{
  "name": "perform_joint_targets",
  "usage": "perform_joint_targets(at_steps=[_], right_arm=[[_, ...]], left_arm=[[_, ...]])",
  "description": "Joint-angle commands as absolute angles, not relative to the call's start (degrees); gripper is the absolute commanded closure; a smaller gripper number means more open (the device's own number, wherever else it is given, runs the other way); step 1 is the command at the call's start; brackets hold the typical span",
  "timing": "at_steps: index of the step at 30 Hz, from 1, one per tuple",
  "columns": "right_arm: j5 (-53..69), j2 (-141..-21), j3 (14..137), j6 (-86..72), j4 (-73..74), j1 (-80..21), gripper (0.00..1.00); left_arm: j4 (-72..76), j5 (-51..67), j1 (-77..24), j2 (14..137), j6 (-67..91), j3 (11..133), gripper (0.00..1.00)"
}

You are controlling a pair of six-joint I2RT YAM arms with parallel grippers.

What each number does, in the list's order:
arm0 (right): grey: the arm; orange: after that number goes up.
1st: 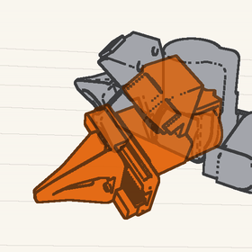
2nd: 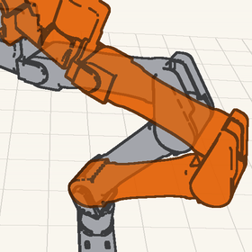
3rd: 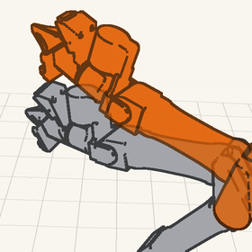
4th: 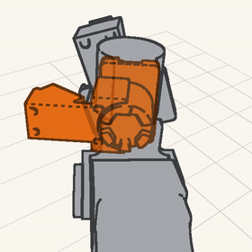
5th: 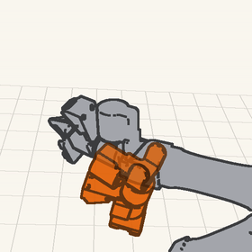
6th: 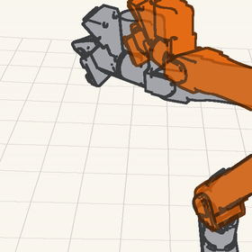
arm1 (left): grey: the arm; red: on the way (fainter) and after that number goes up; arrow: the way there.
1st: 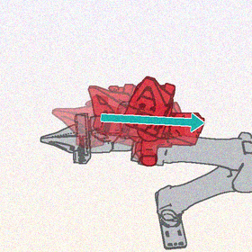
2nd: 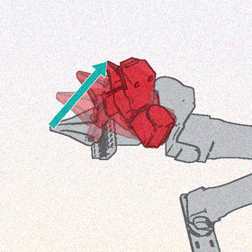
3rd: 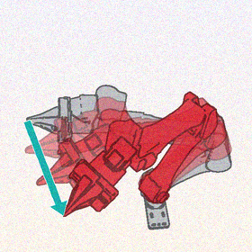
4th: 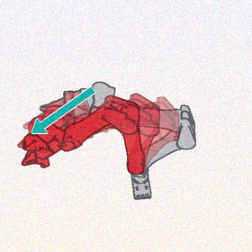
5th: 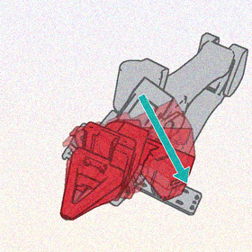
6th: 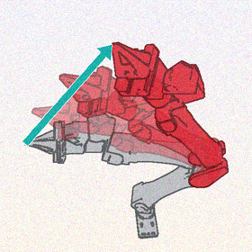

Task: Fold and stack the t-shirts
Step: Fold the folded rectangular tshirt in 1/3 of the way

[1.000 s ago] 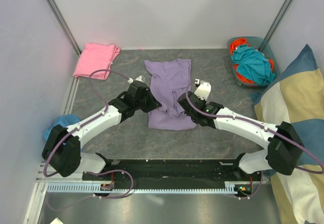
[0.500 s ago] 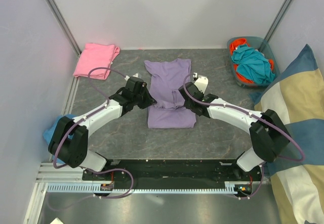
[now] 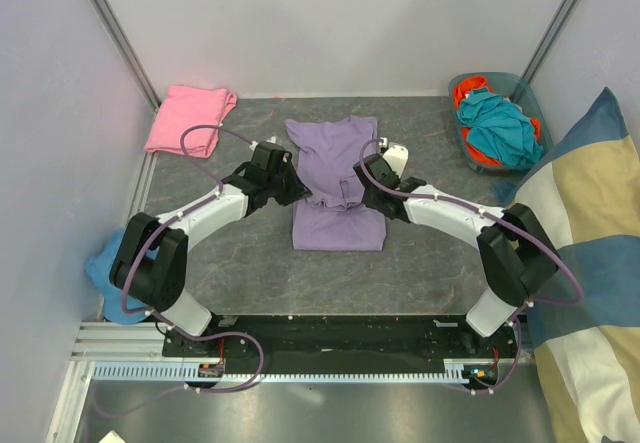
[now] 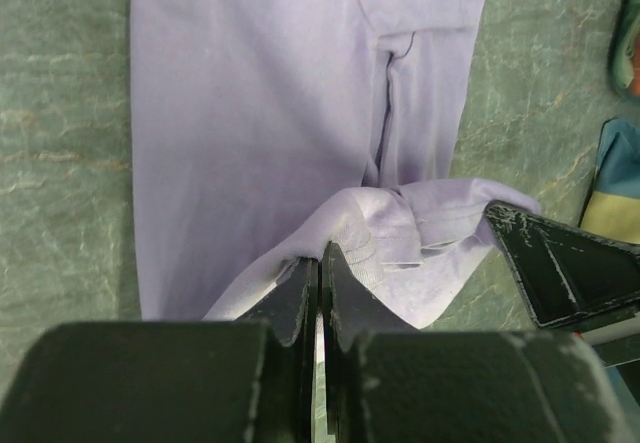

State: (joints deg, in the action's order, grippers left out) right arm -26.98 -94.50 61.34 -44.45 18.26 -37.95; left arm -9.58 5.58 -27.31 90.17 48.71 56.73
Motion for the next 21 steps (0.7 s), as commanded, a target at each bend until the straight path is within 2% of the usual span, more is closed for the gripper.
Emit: perform_joint_targets(at_steps=[1, 10, 12, 13, 14, 15, 16, 17, 21], right_arm=[[-26.02, -96.50, 65.12, -42.81, 16.26, -36.83, 1.00], [-24.17, -99.93, 68.64, -41.57, 16.08, -35.51, 1.00], [-23.47, -100.63, 68.99, -40.52, 16.35, -34.98, 0.77], [-23.90, -100.55, 68.91, -40.26, 16.35, -34.72, 0.64], [-24.34, -99.50, 68.73, -40.17, 16.87, -33.93, 0.44], [-25.65, -98.62, 68.03, -39.30, 17.05, -33.58, 0.37], [-26.45, -97.66, 67.51, -38.85, 17.22, -33.14, 0.30], [-27.50, -95.30, 67.15, -38.24, 17.92, -32.18, 0.24], [-29.70, -88.96, 64.17, -35.86, 19.77, -30.59, 0.21]], left_arm=[[-7.12, 6.77, -26.37, 92.02, 46.23, 60.55, 0.98], [-7.21, 7.29, -25.23, 94.92, 45.79, 62.40, 0.98], [-7.73, 7.29, -24.61, 95.71, 45.35, 62.84, 0.95], [-8.78, 7.21, -24.26, 95.89, 45.26, 63.10, 0.87], [-9.22, 7.21, -23.74, 95.89, 45.09, 63.63, 0.72], [-9.84, 6.68, -22.69, 95.28, 44.30, 63.89, 0.46], [-11.50, 5.03, -22.24, 94.84, 43.86, 64.24, 0.07], [-12.21, 4.05, -21.63, 94.22, 43.34, 64.86, 0.00], [-15.03, -0.26, -18.29, 89.22, 40.70, 65.04, 0.00]])
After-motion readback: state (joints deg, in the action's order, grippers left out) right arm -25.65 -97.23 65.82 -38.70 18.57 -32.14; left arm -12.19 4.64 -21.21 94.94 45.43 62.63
